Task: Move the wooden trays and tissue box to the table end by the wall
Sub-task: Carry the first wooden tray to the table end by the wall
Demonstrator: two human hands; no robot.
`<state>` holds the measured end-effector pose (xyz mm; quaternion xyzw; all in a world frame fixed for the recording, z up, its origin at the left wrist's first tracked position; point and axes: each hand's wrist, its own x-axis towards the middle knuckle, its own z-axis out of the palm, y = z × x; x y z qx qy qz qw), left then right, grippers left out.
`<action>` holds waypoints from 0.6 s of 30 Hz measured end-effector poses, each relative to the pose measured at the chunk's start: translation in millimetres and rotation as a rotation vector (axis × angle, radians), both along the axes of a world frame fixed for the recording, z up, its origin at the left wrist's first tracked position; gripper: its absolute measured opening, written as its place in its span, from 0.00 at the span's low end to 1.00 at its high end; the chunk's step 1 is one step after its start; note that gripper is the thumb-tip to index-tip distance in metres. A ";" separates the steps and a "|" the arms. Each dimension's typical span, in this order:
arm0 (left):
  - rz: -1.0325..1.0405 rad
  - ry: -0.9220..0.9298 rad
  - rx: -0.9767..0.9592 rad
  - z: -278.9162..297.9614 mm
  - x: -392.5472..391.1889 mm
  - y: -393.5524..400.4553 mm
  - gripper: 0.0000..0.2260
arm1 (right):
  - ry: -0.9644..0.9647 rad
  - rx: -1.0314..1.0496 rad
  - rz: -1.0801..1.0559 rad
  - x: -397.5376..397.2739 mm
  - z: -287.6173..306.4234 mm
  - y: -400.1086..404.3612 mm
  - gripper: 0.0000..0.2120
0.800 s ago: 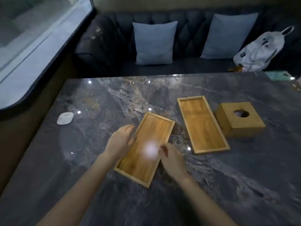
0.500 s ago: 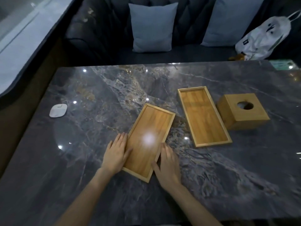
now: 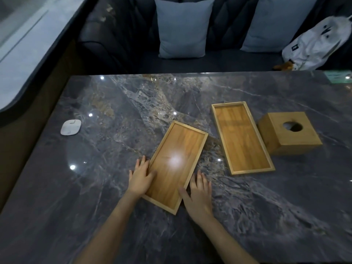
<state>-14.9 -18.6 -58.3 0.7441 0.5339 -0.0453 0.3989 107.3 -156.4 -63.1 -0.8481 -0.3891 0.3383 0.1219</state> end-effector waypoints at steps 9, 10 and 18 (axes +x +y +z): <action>0.231 -0.231 -0.109 43.3 -3.2 -3.6 0.19 | 0.683 0.276 -0.231 12.6 33.9 5.8 0.22; 0.230 -0.246 -0.120 46.8 -6.1 -1.6 0.19 | 0.780 0.289 -0.237 14.9 38.0 6.7 0.25; 0.320 -0.397 -0.317 83.3 -52.6 31.3 0.20 | 0.976 0.303 -0.171 10.0 73.0 37.1 0.22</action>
